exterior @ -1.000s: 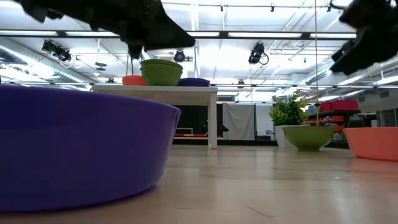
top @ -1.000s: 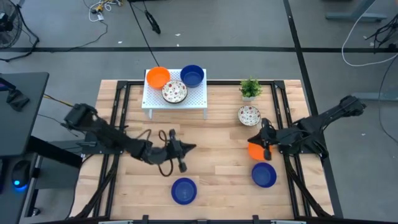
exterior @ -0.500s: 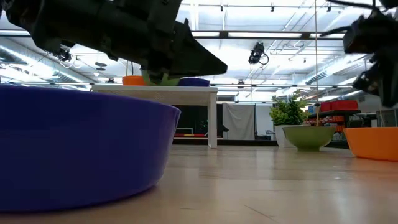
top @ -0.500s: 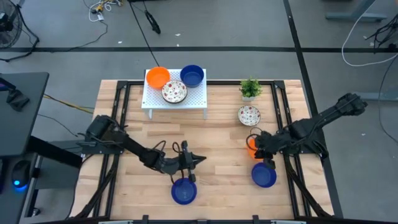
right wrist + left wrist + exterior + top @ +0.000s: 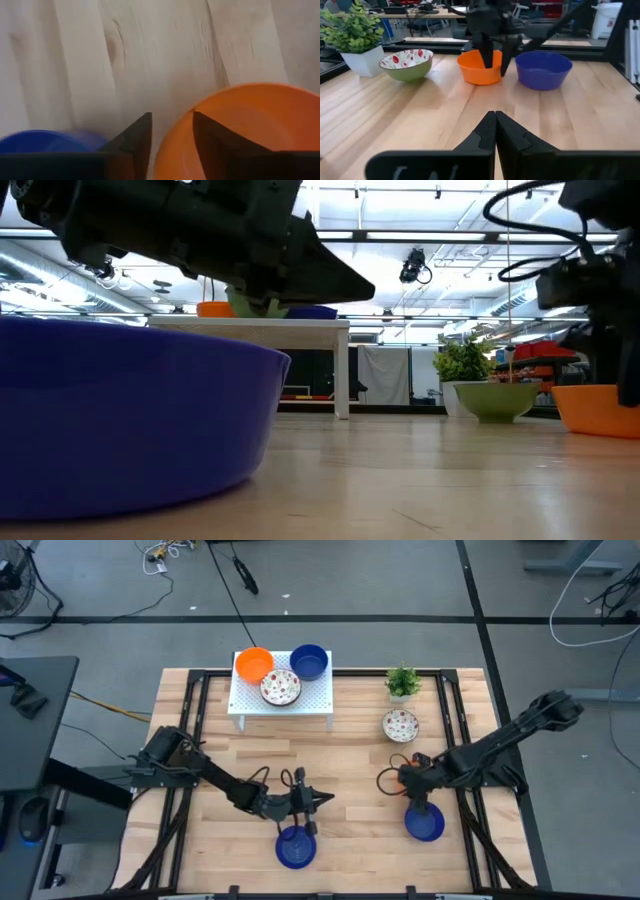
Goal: Pick & Place Mini bowls
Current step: Stack the orange bowl on top of the orange bowl on the shelf
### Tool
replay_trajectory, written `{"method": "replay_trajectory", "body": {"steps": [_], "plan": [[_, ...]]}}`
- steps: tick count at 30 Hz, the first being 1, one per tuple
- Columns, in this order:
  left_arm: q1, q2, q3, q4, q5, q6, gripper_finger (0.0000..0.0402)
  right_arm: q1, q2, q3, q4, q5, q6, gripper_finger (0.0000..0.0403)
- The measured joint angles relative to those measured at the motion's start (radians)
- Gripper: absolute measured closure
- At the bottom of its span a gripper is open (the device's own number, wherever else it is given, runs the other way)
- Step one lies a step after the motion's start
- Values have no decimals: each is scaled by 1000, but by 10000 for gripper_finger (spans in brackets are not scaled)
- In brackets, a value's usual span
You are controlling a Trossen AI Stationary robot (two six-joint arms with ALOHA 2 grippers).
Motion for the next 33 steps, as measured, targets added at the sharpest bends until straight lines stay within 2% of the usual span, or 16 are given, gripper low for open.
{"method": "replay_trajectory", "body": {"steps": [5,8,13,18,22,27,33], "plan": [[40,0,19,24,1,-9,392,0,56,0,73,2,-105,351],[67,0,59,-6,101,89,376,0,82,17,143,4,-229,391],[102,0,188,-183,304,240,294,2,131,100,209,-44,-515,387],[134,0,373,-546,536,292,193,2,182,195,223,-125,-890,397],[143,0,453,-723,558,322,149,2,203,238,221,-155,-1081,395],[146,-1,462,-786,565,418,151,2,197,259,216,-154,-1144,394],[153,-1,462,-830,524,444,191,2,196,267,226,-155,-1168,394]]}}
